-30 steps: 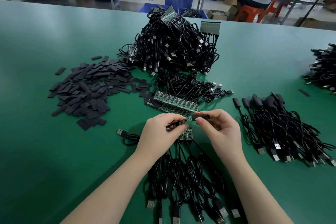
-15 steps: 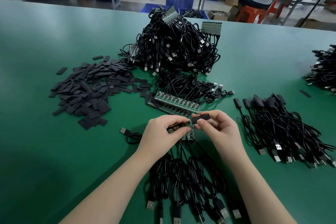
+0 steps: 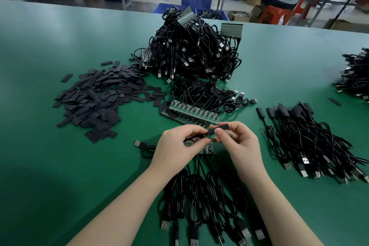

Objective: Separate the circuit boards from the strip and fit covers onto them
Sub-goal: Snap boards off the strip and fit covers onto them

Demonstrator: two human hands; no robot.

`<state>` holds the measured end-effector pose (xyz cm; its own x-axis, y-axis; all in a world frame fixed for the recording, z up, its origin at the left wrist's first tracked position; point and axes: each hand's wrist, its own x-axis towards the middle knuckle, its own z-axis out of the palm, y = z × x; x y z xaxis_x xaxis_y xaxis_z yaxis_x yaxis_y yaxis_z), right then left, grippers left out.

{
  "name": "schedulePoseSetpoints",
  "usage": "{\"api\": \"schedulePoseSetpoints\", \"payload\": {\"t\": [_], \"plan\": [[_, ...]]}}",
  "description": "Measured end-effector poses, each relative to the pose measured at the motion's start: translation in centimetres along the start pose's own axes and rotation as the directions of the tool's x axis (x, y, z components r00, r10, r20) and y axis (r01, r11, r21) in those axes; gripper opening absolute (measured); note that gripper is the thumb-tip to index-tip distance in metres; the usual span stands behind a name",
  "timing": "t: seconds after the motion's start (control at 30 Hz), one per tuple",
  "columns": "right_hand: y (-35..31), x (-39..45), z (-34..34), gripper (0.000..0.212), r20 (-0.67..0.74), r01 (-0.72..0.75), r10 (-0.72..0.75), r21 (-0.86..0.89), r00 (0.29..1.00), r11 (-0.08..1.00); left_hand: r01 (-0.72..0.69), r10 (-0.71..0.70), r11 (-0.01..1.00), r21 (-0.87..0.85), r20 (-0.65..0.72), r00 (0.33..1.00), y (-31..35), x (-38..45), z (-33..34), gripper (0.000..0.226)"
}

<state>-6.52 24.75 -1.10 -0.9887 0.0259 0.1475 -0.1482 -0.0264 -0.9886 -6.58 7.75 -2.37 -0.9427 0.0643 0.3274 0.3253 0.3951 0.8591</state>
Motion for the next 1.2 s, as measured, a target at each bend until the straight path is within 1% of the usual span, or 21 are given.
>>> {"api": "schedulePoseSetpoints", "payload": {"t": [0.1, 0.17, 0.23, 0.33, 0.43, 0.53, 0.63, 0.83, 0.93, 1.0, 1.1, 1.2], "plan": [[0.16, 0.14, -0.06, 0.020, -0.013, -0.032, 0.032, 0.021, 0.999, 0.999, -0.039, 0.039, 0.999, 0.005, 0.019, 0.999, -0.04, 0.06, -0.03, 0.023], [0.22, 0.15, 0.06, 0.021, 0.006, -0.042, 0.042, 0.024, 0.999, 0.999, -0.002, 0.002, 1.000, -0.012, -0.006, 1.000, -0.05, 0.02, 0.03, 0.027], [0.31, 0.06, 0.27, 0.020, 0.031, -0.051, 0.050, 0.030, 0.998, 0.998, 0.015, -0.015, 1.000, 0.016, -0.032, 0.999, -0.14, 0.00, 0.15, 0.023], [0.31, -0.04, 0.42, 0.017, 0.029, -0.058, 0.057, 0.024, 0.998, 0.998, -0.013, 0.015, 0.999, 0.052, -0.025, 1.000, -0.11, -0.07, 0.20, 0.018], [0.14, 0.04, 0.14, 0.014, -0.005, -0.046, 0.047, 0.017, 0.999, 0.999, -0.035, 0.035, 0.999, 0.027, 0.002, 0.999, -0.08, -0.04, 0.30, 0.020], [0.02, 0.11, -0.04, 0.013, 0.003, -0.048, 0.047, 0.037, 0.999, 0.998, -0.067, 0.069, 0.995, 0.072, -0.027, 0.997, -0.10, -0.06, 0.48, 0.021], [-0.20, 0.03, -0.04, 0.017, 0.048, -0.038, 0.037, 0.006, 0.998, 0.999, -0.108, 0.114, 0.988, 0.112, -0.050, 0.992, -0.06, -0.09, 0.37, 0.020], [-0.08, 0.00, -0.09, 0.010, -0.025, -0.027, 0.027, 0.021, 0.999, 0.999, -0.162, 0.166, 0.982, 0.098, -0.034, 0.985, 0.30, -0.03, 0.14, 0.024], [-0.01, -0.08, -0.08, 0.011, 0.007, -0.027, 0.027, 0.013, 1.000, 1.000, -0.201, 0.215, 0.969, 0.142, -0.089, 0.973, 0.24, -0.10, 0.29, 0.021], [-0.08, -0.09, -0.04, 0.012, 0.023, -0.028, 0.028, 0.009, 0.999, 1.000, -0.202, 0.220, 0.967, 0.158, -0.108, 0.969, 0.17, -0.17, 0.31, 0.020], [-0.06, -0.02, -0.01, 0.013, 0.003, -0.017, 0.017, 0.007, 1.000, 1.000, -0.199, 0.215, 0.968, 0.150, -0.096, 0.972, 0.09, -0.19, 0.47, 0.020], [0.03, -0.02, -0.06, 0.013, -0.006, 0.001, -0.001, -0.007, 1.000, 1.000, -0.152, 0.162, 0.983, 0.098, -0.100, 0.982, 0.12, -0.20, 0.65, 0.019]]}}
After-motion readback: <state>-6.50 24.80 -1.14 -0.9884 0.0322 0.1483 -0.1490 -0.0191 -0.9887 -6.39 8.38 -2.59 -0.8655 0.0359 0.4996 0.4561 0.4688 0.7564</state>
